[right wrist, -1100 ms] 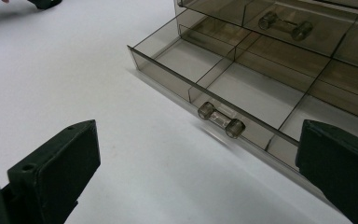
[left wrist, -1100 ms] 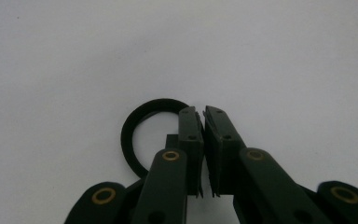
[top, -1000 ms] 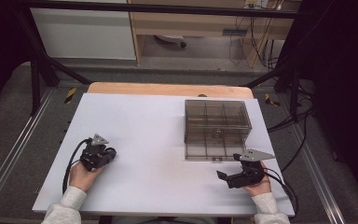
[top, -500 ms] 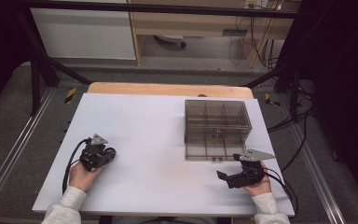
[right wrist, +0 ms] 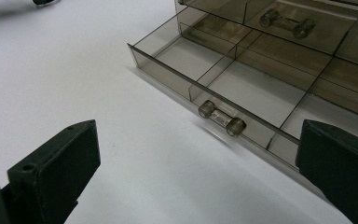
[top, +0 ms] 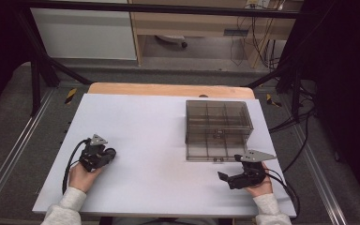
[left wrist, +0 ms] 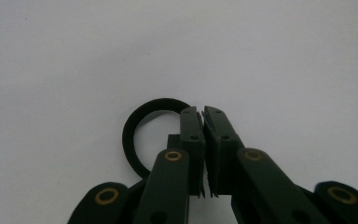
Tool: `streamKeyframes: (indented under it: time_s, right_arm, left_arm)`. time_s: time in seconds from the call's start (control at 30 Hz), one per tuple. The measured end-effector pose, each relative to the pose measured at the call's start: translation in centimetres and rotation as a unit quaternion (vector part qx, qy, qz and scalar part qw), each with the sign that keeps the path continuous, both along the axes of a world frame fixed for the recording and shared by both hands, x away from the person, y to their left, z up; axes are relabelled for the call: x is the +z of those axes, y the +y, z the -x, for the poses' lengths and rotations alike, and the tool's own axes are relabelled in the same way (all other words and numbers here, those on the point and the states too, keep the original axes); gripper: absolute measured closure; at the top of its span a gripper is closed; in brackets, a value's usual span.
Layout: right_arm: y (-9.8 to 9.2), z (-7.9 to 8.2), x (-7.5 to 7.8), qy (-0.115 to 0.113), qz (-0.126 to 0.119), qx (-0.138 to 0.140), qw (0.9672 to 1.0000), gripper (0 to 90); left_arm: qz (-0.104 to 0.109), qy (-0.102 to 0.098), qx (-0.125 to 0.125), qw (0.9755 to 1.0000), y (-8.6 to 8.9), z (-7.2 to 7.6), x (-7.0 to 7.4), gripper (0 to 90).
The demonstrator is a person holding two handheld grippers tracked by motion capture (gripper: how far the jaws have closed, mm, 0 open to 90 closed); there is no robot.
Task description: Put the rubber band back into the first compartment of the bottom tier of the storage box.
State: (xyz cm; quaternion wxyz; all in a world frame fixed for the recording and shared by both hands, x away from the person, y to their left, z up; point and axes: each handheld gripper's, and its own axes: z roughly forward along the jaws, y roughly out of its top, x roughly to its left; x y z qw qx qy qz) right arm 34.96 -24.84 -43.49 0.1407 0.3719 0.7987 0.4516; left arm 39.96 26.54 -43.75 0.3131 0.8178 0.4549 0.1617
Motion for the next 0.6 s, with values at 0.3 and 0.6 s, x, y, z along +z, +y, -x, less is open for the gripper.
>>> streamKeyframes:
  time_s: [0.3,0.6]
  right_arm:
    - [0.03,0.00,-0.03,0.003,0.001,0.000,1.0000,0.5]
    - [0.05,-0.03,-0.07,0.004,0.002,0.001,1.0000,0.5]
  left_arm:
    - [0.002,-0.003,-0.006,1.0000,-0.23,0.21,0.24,85.6]
    - [0.008,-0.008,-0.015,0.9998,-0.79,0.48,0.57,85.5]
